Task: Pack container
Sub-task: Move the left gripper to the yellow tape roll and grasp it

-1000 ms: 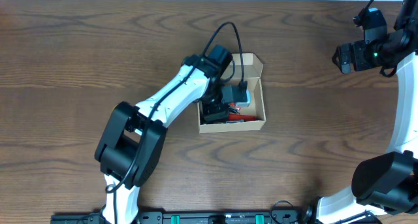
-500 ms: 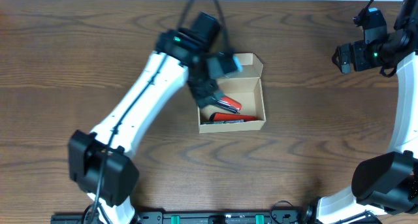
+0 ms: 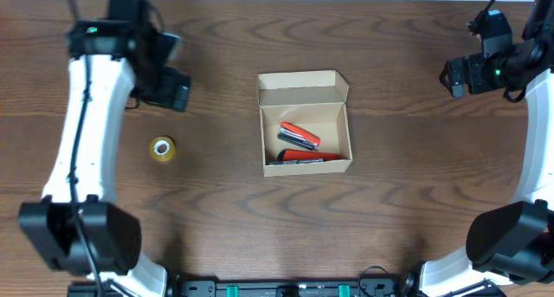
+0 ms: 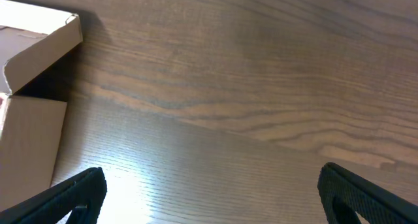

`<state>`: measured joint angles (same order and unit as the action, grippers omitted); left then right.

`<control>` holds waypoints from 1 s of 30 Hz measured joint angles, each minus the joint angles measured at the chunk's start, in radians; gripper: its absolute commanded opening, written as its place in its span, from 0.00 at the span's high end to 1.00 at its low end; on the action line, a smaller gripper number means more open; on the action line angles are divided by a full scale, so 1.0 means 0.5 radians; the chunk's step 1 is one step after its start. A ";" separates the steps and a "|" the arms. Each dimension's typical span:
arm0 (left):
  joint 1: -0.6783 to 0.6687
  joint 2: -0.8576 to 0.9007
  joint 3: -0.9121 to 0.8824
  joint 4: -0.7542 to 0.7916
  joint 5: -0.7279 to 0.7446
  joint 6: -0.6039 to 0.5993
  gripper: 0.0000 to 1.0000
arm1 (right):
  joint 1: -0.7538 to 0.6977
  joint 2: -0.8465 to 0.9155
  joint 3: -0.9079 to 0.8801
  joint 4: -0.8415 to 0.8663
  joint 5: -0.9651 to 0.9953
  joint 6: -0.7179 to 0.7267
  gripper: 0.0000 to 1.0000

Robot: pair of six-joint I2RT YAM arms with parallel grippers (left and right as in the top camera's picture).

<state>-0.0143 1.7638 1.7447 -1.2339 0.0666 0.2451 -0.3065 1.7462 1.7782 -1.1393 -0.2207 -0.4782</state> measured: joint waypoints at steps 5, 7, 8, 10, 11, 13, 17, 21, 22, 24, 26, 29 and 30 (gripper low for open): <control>-0.024 -0.256 -0.510 0.373 -0.058 -0.249 0.05 | 0.000 0.000 -0.002 0.007 -0.016 0.000 0.01; -0.057 -0.365 -0.777 0.541 -0.063 -0.332 0.04 | 0.000 0.000 -0.002 0.005 -0.019 0.001 0.01; -0.071 -0.409 -0.888 0.610 -0.069 -0.360 0.05 | 0.000 0.000 -0.002 0.006 -0.020 0.001 0.01; -0.087 -0.505 -1.107 0.759 -0.073 -0.404 0.05 | 0.000 0.000 -0.002 0.006 -0.022 0.001 0.01; -0.086 -0.547 -1.192 0.826 -0.075 -0.419 0.05 | 0.000 0.000 -0.002 0.005 -0.023 0.002 0.01; -0.074 -0.614 -1.326 0.950 -0.067 -0.446 0.05 | 0.000 0.000 -0.002 0.005 -0.023 0.002 0.01; -0.008 -0.636 -1.418 1.029 -0.018 -0.462 0.05 | 0.000 0.000 -0.002 0.005 -0.024 0.002 0.01; 0.060 -0.628 -1.424 1.053 -0.007 -0.484 0.05 | 0.000 0.000 -0.002 0.005 -0.024 0.002 0.01; 0.066 -0.624 -1.424 1.061 -0.007 -0.484 0.05 | 0.000 0.000 -0.002 0.005 -0.024 0.002 0.01; 0.072 -0.600 -1.424 1.075 -0.008 -0.486 0.05 | 0.000 0.000 -0.002 0.005 -0.031 0.002 0.01; 0.072 -0.556 -1.424 1.079 -0.005 -0.491 0.05 | 0.000 0.000 -0.002 0.005 -0.040 0.002 0.01; 0.073 -0.468 -1.424 1.080 0.012 -0.491 0.05 | 0.000 0.000 -0.002 0.005 -0.050 0.002 0.01; 0.073 -0.436 -1.424 1.081 0.021 -0.491 0.05 | 0.000 0.000 -0.002 0.005 -0.053 0.002 0.01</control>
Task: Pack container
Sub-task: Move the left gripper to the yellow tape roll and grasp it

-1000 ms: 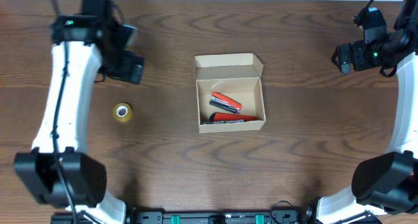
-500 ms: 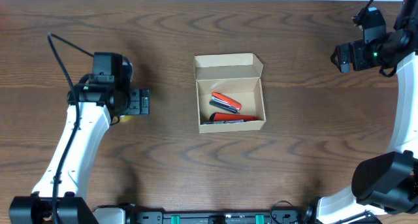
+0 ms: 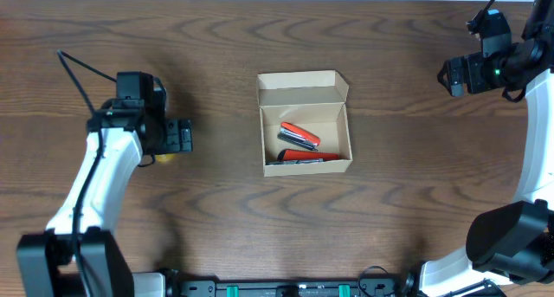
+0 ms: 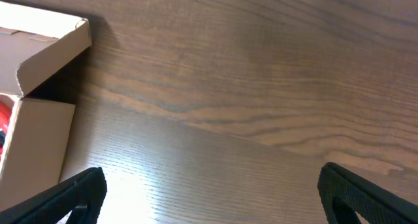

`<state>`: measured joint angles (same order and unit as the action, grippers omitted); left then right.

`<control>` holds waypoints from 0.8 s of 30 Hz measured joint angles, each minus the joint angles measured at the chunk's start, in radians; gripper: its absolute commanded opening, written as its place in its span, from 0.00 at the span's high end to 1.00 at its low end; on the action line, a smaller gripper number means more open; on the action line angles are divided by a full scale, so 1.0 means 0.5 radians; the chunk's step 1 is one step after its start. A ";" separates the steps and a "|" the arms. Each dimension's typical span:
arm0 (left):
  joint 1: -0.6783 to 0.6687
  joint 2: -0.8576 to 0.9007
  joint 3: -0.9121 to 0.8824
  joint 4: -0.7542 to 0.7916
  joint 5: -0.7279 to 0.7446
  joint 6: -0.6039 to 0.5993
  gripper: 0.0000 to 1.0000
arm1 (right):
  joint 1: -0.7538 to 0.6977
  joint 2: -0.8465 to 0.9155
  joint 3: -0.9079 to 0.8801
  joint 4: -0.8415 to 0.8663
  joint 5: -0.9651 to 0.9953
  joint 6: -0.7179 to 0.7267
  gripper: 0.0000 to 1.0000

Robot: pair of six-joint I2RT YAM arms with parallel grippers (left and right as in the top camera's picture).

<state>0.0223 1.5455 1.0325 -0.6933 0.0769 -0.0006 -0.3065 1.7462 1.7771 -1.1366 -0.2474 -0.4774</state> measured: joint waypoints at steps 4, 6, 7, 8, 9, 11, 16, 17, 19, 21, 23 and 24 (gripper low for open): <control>0.001 0.108 -0.001 0.027 0.028 0.000 0.05 | 0.000 0.000 0.000 0.000 -0.005 0.000 0.01; 0.000 0.146 -0.001 0.048 0.042 -0.001 0.05 | 0.000 0.000 0.000 -0.001 -0.008 0.000 0.01; 0.000 0.159 -0.001 0.055 0.044 -0.001 0.05 | 0.000 0.000 0.000 0.000 -0.008 0.000 0.01; 0.000 0.170 -0.001 0.069 0.050 -0.001 0.05 | 0.000 0.000 0.000 -0.001 -0.008 0.000 0.01; 0.000 0.184 -0.001 0.091 0.056 -0.001 0.05 | 0.000 0.000 0.000 -0.001 -0.008 0.000 0.01; -0.001 0.207 -0.001 0.110 0.066 -0.001 0.05 | 0.000 0.000 0.000 -0.001 -0.009 0.000 0.01; -0.005 0.249 -0.001 0.151 0.095 -0.001 0.05 | 0.000 0.000 0.000 -0.001 -0.013 0.000 0.01; -0.007 0.251 -0.001 0.155 0.096 -0.001 0.05 | 0.000 0.000 0.000 -0.001 -0.014 0.000 0.01; -0.008 0.253 -0.001 0.169 0.101 -0.001 0.05 | 0.000 0.000 0.000 -0.001 -0.014 0.000 0.01; -0.008 0.253 -0.001 0.186 0.102 -0.001 0.05 | 0.000 0.000 0.000 -0.001 -0.014 0.000 0.01; -0.008 0.253 -0.001 0.195 0.105 -0.001 0.05 | 0.000 0.000 0.000 -0.001 -0.014 0.000 0.01; -0.008 0.253 -0.001 0.198 0.109 -0.001 0.05 | 0.000 0.000 0.000 -0.001 -0.014 0.000 0.01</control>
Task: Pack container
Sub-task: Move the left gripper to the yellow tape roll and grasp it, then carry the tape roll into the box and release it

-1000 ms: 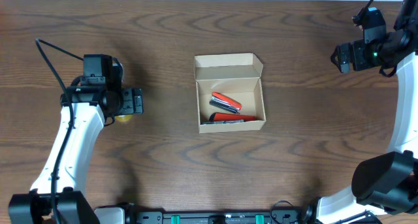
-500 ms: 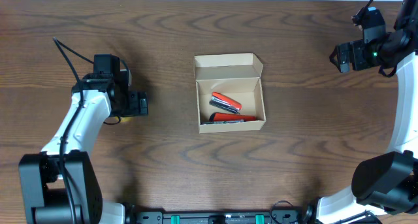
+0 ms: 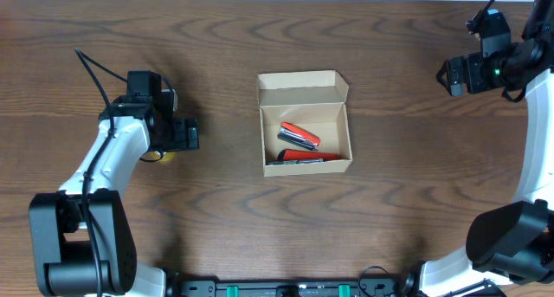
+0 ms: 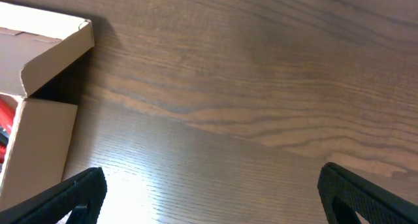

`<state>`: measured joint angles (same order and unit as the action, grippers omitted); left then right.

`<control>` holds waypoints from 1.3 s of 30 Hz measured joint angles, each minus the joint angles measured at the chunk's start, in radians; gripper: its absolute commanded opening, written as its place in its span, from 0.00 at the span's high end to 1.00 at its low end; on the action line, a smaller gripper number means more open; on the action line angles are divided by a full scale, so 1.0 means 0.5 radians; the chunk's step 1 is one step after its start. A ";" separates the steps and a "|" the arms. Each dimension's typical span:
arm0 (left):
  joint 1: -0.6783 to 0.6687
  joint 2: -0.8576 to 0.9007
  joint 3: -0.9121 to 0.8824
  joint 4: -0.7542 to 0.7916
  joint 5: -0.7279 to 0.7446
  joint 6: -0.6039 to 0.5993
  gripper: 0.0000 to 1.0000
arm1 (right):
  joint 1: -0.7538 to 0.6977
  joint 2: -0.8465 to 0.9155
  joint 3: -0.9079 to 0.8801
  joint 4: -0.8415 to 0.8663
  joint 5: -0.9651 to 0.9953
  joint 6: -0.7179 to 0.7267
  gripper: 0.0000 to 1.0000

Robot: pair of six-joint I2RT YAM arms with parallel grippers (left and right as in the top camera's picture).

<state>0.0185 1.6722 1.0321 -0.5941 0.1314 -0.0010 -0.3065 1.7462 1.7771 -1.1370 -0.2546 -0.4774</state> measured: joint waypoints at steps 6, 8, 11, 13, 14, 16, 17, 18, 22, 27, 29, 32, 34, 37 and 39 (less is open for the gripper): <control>0.000 0.000 0.000 0.028 0.031 -0.005 0.05 | 0.000 0.000 0.000 0.000 0.000 0.000 0.01; 0.000 0.000 -0.003 0.036 0.038 -0.006 0.05 | 0.000 0.000 0.000 0.000 0.000 0.000 0.01; -0.003 0.000 -0.011 0.041 0.039 -0.006 0.05 | 0.000 0.000 0.000 0.000 0.000 0.000 0.01; -0.007 0.000 -0.020 0.054 0.039 -0.006 0.05 | 0.000 0.000 0.000 0.000 0.000 -0.001 0.01; -0.011 0.000 -0.026 0.065 0.038 -0.006 0.05 | 0.000 0.000 0.000 0.000 0.000 0.000 0.01; -0.021 0.000 -0.046 0.091 0.038 -0.006 0.05 | 0.000 0.000 0.000 0.000 0.000 0.000 0.01; -0.028 0.000 -0.056 0.097 0.038 -0.006 0.05 | 0.000 0.000 0.000 0.000 0.000 0.000 0.01; -0.031 0.002 -0.070 0.103 0.039 -0.006 0.04 | 0.000 0.000 0.000 0.000 0.000 0.000 0.01; -0.038 0.005 -0.094 0.111 0.038 -0.006 0.05 | 0.000 0.000 0.000 0.000 0.000 0.000 0.01; -0.038 0.005 -0.143 0.163 0.038 -0.006 0.05 | 0.000 0.000 0.000 0.000 0.000 0.000 0.01; -0.038 0.008 -0.182 0.192 0.038 -0.006 0.04 | 0.000 0.000 0.000 0.000 0.000 0.000 0.01; -0.038 0.029 -0.233 0.219 0.038 -0.006 0.04 | 0.000 0.000 0.000 0.000 0.000 0.000 0.01; -0.038 0.057 -0.247 0.220 0.038 -0.006 0.00 | 0.000 0.000 0.000 0.000 0.000 0.000 0.01; -0.040 0.079 -0.249 0.237 0.036 -0.018 0.19 | 0.000 0.000 0.000 0.000 0.000 0.000 0.01; -0.040 0.083 -0.249 0.243 0.034 -0.020 0.39 | 0.000 0.000 0.000 0.000 0.000 0.000 0.01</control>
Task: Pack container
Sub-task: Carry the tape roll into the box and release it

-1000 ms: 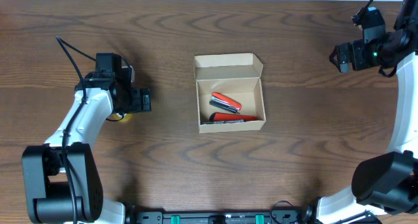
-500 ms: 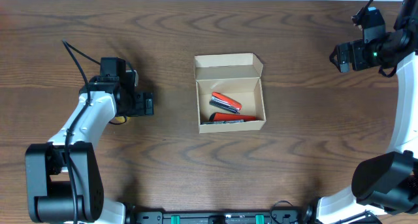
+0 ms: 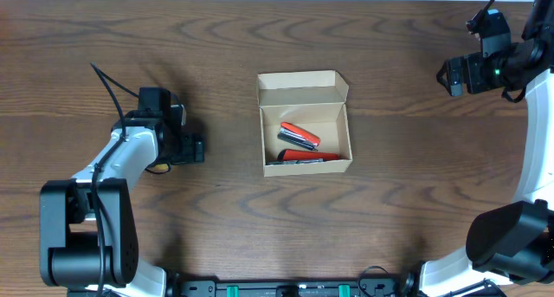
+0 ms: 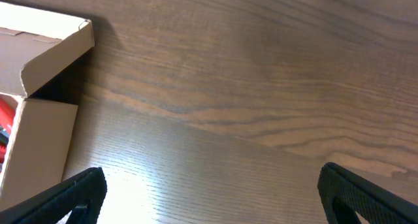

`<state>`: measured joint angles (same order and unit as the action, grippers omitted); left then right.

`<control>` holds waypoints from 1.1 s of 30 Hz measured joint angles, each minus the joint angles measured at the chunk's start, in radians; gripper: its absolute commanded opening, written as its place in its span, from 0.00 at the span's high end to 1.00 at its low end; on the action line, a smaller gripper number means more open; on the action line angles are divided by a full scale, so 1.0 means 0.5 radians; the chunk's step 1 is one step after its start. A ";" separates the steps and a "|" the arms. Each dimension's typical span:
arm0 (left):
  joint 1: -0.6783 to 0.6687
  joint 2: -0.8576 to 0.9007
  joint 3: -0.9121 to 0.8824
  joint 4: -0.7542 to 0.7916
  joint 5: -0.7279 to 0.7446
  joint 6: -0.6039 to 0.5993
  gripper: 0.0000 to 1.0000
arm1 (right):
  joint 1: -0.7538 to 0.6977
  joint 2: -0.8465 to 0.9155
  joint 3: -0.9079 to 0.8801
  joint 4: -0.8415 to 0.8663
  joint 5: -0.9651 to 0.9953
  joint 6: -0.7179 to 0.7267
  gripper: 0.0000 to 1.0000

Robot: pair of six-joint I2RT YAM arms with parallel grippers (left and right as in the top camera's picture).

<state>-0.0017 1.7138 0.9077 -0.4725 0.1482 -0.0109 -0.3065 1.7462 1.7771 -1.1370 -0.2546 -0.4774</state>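
An open cardboard box (image 3: 305, 167) stands mid-table with its lid flap folded back. Inside lie a red pocket knife (image 3: 299, 136) and a red-and-black tool (image 3: 303, 157). My left gripper (image 3: 184, 147) is low over the table left of the box, covering the yellow tape roll (image 3: 159, 167), of which only a sliver shows; its jaws cannot be made out. My right gripper (image 3: 454, 76) hangs at the far right, open and empty (image 4: 212, 201), with the box flap (image 4: 46, 44) at the left of its wrist view.
Dark wooden table (image 3: 407, 202) all around. The left arm's cable (image 3: 108, 80) loops above its wrist. The right arm reaches in along the right edge. No other loose objects show.
My left gripper has shifted a little down and to the right, closer to the box. The tape roll is still almost fully hidden under it. The right arm has not moved.
My left gripper was first raised at the far left, with the tape roll lying in plain view below it. Then it was down at the roll, covering most of it. It has since edged rightward over the roll. My right gripper stayed open throughout.
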 measured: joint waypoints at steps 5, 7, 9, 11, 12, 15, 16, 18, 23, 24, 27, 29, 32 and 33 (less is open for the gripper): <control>0.001 0.012 -0.001 -0.002 0.024 -0.010 0.88 | 0.000 0.000 0.000 0.000 0.000 0.000 0.01; 0.001 0.013 -0.001 -0.001 0.053 -0.024 0.94 | 0.000 0.000 0.000 0.000 0.000 0.000 0.01; 0.003 0.010 0.000 0.001 0.080 -0.031 0.94 | 0.000 0.000 0.000 0.000 0.000 0.000 0.01; 0.003 0.010 0.000 0.005 0.105 -0.048 0.94 | 0.000 0.000 0.000 -0.001 0.000 0.000 0.01; 0.003 0.010 0.000 0.005 0.115 -0.059 0.94 | 0.000 0.000 0.000 0.000 0.000 0.000 0.01; 0.003 0.010 0.001 0.003 0.172 -0.084 0.94 | 0.000 0.000 0.000 0.000 0.000 0.000 0.01; 0.003 0.010 0.003 -0.002 0.192 -0.082 0.94 | 0.000 0.000 0.000 0.000 0.000 0.000 0.01; 0.000 0.010 0.023 -0.041 0.251 -0.074 0.94 | 0.000 0.000 0.000 0.000 0.000 0.000 0.01; -0.072 -0.030 0.198 -0.219 0.322 0.029 0.94 | 0.000 0.000 0.000 0.000 0.000 0.000 0.01; -0.115 -0.065 0.281 -0.268 0.325 0.085 0.94 | 0.000 0.000 0.000 0.000 -0.001 0.000 0.01; -0.240 -0.169 0.510 -0.307 0.330 0.246 0.94 | 0.000 0.000 0.000 0.000 -0.001 0.000 0.01; -0.360 -0.237 0.675 -0.311 0.334 0.425 0.94 | 0.000 0.000 0.000 0.001 0.000 0.000 0.01; -0.552 -0.297 0.837 -0.341 0.340 0.761 0.94 | 0.000 0.000 0.000 0.000 0.000 0.000 0.01; -0.624 -0.305 0.865 -0.356 0.342 0.895 0.94 | 0.000 0.000 0.000 0.000 0.000 0.000 0.01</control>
<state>-0.3138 1.5612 1.3403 -0.6502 0.3191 0.4366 -0.3065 1.7462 1.7771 -1.1370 -0.2546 -0.4774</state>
